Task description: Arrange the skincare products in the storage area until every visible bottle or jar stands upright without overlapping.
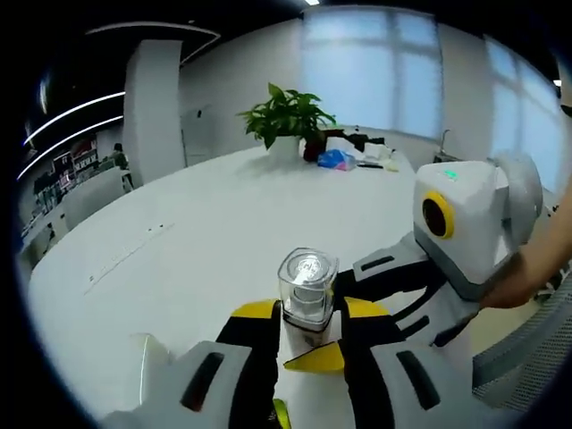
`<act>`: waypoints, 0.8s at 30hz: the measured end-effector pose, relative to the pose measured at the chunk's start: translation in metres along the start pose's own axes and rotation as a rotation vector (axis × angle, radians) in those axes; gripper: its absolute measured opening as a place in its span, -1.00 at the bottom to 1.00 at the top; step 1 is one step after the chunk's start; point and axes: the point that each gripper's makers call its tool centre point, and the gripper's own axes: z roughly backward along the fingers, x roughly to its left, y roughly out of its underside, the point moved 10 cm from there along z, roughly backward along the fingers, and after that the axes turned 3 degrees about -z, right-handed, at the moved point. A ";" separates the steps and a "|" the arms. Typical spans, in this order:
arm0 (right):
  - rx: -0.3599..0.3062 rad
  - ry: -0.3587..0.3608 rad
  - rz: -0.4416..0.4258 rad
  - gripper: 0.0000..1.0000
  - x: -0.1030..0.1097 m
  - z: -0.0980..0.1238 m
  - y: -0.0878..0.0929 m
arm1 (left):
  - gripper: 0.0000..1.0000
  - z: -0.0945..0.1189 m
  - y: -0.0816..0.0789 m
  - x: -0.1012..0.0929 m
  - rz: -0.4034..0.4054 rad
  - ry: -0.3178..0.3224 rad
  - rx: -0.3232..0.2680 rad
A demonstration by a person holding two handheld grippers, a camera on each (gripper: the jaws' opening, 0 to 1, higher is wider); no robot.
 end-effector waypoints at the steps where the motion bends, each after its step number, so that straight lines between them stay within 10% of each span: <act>1: 0.002 -0.004 -0.002 -0.30 0.001 0.001 0.000 | -0.45 0.000 0.000 0.000 0.002 -0.001 0.002; 24: 0.075 -0.132 -0.066 0.54 0.049 0.061 -0.008 | 0.45 0.083 0.030 -0.022 0.209 -0.074 0.027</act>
